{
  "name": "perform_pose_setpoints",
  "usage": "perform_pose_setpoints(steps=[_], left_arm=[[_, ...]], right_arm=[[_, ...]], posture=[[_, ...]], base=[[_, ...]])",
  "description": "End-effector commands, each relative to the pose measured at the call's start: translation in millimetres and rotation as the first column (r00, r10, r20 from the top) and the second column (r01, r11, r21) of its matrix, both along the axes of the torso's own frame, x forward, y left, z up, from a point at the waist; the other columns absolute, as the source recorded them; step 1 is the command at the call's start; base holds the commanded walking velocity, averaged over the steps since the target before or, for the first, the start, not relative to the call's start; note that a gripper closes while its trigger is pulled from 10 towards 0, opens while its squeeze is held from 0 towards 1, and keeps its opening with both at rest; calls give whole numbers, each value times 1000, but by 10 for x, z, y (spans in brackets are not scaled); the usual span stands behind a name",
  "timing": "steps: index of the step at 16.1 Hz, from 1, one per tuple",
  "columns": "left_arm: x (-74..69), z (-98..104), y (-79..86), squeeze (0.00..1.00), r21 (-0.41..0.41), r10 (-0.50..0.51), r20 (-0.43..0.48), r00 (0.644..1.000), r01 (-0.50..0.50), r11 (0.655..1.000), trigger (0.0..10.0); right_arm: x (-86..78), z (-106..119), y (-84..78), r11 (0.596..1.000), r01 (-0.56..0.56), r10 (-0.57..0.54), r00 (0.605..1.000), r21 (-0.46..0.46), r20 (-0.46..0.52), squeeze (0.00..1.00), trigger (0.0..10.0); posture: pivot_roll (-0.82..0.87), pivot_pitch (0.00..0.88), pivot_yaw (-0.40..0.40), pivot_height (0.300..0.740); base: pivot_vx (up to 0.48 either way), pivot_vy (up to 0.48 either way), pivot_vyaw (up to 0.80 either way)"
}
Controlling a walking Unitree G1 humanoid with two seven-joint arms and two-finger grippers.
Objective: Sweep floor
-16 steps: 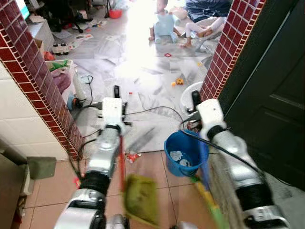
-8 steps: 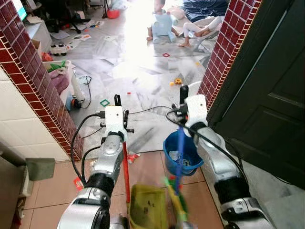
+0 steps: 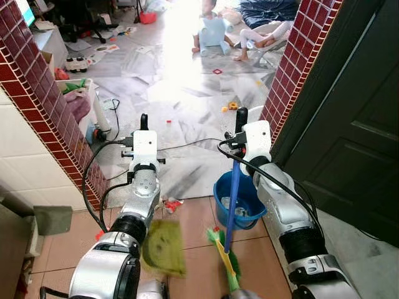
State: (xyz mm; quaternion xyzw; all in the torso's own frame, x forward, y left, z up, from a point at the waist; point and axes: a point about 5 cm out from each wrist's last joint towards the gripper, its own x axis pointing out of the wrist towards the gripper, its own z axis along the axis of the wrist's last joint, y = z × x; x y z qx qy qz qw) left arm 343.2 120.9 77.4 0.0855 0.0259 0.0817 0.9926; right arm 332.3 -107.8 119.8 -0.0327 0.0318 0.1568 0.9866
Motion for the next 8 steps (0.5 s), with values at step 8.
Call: perform_pose_setpoints(steps=[8], left_arm=[[61,61,-96,0,33,-17,17,1000,16,999,10000]], right_arm=[[201,949,-136,997,-73,74,959,-14,274,0,10000]], posture=[[-134,0,-11,740]], base=[[0,0,0]])
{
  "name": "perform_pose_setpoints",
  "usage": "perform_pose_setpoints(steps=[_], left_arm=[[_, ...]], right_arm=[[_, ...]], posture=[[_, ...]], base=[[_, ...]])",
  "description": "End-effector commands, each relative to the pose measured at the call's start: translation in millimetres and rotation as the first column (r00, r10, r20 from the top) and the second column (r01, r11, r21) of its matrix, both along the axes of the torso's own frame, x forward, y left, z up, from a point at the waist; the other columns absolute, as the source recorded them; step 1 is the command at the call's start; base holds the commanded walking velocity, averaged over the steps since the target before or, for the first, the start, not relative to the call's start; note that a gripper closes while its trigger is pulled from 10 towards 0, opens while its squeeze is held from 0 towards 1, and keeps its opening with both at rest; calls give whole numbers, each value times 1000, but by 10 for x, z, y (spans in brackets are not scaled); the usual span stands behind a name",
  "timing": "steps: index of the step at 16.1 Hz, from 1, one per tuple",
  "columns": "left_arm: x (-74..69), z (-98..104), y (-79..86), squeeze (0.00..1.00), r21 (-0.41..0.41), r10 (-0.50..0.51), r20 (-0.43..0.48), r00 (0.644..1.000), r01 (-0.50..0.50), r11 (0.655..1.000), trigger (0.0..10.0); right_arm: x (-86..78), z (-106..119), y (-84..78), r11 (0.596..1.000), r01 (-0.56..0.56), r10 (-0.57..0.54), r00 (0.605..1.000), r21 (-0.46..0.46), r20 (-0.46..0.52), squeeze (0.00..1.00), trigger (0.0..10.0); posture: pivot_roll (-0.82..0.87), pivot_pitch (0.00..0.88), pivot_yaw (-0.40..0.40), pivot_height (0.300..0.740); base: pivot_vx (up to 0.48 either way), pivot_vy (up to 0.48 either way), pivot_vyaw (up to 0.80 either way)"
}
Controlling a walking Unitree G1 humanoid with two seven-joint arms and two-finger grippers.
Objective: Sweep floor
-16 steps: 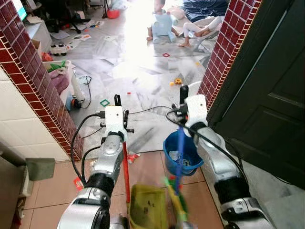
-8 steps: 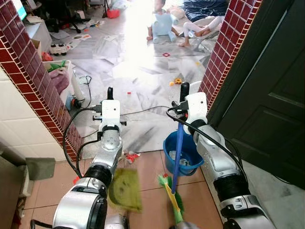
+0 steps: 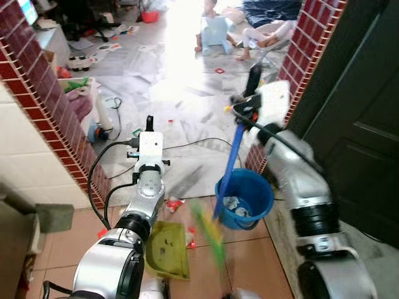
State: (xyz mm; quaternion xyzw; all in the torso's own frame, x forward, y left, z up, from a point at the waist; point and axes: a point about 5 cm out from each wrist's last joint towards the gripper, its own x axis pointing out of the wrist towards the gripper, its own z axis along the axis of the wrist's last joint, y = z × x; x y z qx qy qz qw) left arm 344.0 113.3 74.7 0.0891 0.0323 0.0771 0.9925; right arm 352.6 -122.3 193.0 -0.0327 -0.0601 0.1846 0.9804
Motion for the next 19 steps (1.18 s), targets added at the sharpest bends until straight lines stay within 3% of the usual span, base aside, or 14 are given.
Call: perform_pose_setpoints(steps=[1,3,5,7,8,10,15,19], left_arm=[[53,88,-18,0,31,-5,33,999,4,1000,10000],[55,87,-19,0,37,-3,32,999,2,999,10000],[54,82,-25,0,42,-4,30,1000,3,999,10000],[49,58,-48,0,21,-27,10,1000,27,999,10000],[32,-3,-128,0,-56,-94,-41,995,92,994,10000],[19,-36,-191,0,-78,-144,-69,987,139,987,10000],[42,1,-148,0,-153,-139,-47,989,131,980,10000],[57,21,-38,0,-116,-77,-33,996,73,991,10000]], right_arm=[[-3,231,1,999,-7,11,994,-40,108,0,10000],[-9,303,-34,997,11,3,985,-81,172,0,10000],[-14,209,-36,995,18,-2,987,-94,163,0,10000],[-63,4,27,997,14,-6,994,-69,113,0,10000],[-122,-129,122,999,2,1,998,-41,69,0,10000],[-181,-267,223,1000,-18,18,1000,-24,24,0,10000],[-208,-490,315,999,2,3,997,53,-83,0,10000],[-183,-516,342,991,11,10,987,131,-157,0,10000]], posture=[[-134,0,-11,740],[-135,0,-13,740],[-132,0,-14,740],[-128,0,-16,740],[-127,0,-15,740],[-124,0,-13,740],[-122,0,-10,740],[-118,0,-8,740]], base=[[0,0,0],[0,0,0],[0,0,0],[0,0,0],[0,0,0],[0,0,0],[0,0,0],[0,0,0]])
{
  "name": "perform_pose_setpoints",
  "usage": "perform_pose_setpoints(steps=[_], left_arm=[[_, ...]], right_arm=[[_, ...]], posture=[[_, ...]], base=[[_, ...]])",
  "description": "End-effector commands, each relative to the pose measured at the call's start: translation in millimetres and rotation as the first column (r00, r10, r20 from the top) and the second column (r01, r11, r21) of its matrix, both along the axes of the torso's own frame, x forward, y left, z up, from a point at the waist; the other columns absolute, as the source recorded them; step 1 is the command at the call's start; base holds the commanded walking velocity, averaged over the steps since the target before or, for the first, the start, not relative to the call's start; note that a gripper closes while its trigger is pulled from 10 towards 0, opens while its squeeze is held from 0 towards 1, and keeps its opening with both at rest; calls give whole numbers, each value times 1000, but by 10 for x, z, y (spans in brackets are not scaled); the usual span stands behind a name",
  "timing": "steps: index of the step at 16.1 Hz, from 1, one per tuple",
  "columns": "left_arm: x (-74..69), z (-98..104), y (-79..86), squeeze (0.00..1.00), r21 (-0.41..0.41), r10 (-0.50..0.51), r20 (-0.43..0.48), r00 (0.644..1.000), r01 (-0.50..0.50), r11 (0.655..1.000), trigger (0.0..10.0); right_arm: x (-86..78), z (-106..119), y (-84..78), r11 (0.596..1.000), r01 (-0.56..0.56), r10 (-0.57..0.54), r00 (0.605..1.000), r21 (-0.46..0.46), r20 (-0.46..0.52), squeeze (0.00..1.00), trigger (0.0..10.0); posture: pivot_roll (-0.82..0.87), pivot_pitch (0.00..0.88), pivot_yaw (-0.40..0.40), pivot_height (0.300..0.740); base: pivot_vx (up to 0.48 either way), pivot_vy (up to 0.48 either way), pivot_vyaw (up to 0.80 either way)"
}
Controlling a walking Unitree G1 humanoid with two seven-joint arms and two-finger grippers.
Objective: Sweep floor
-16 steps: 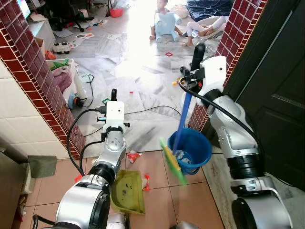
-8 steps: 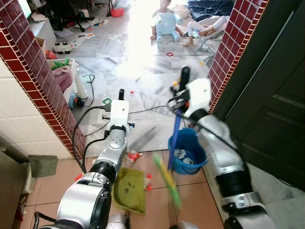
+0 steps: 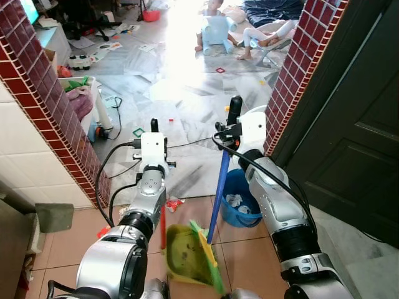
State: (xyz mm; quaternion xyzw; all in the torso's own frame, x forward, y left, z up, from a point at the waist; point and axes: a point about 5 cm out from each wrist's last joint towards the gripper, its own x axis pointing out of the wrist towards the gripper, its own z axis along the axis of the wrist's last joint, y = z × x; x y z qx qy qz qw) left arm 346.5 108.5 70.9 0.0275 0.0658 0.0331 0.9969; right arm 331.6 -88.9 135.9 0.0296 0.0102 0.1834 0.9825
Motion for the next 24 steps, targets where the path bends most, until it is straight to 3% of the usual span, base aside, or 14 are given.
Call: perform_pose_setpoints(steps=[1,3,5,10,13,15,20,24], left_arm=[[28,49,7,0,17,-1,21,1000,0,1000,10000],[26,38,-14,0,25,-16,11,1000,15,1000,10000],[24,30,-16,0,25,-18,5,1000,18,1000,10000],[20,19,-14,0,20,-22,-1,1000,22,1000,10000],[18,14,-23,0,17,-28,-6,1000,28,999,10000],[17,12,-22,0,18,-28,-5,1000,28,999,10000],[42,92,70,0,-22,-20,46,999,21,1000,10000],[23,80,124,0,-19,-16,51,999,17,1000,10000]], right_arm=[[32,65,12,998,-2,3,1000,57,-14,0,10000],[50,154,20,989,-33,42,997,147,-58,0,10000],[76,385,-6,977,-75,80,997,197,-15,0,10000],[97,793,-156,992,-97,82,981,78,174,0,10000],[132,1067,-373,1000,-3,6,941,-9,337,0,10000],[133,960,-488,998,59,-46,943,-28,329,0,10000],[-44,336,-613,985,136,-112,971,-103,211,0,10000],[-106,67,-563,987,144,-138,986,-65,90,0,10000]], posture=[[-119,0,-5,740],[-124,0,0,740],[-127,0,2,740],[-129,0,2,740],[-129,0,2,740],[-132,0,5,740],[-135,0,15,740],[-128,0,20,740]], base=[[0,0,0],[0,0,0],[0,0,0],[0,0,0],[0,0,0],[0,0,0],[0,0,0],[0,0,0]])
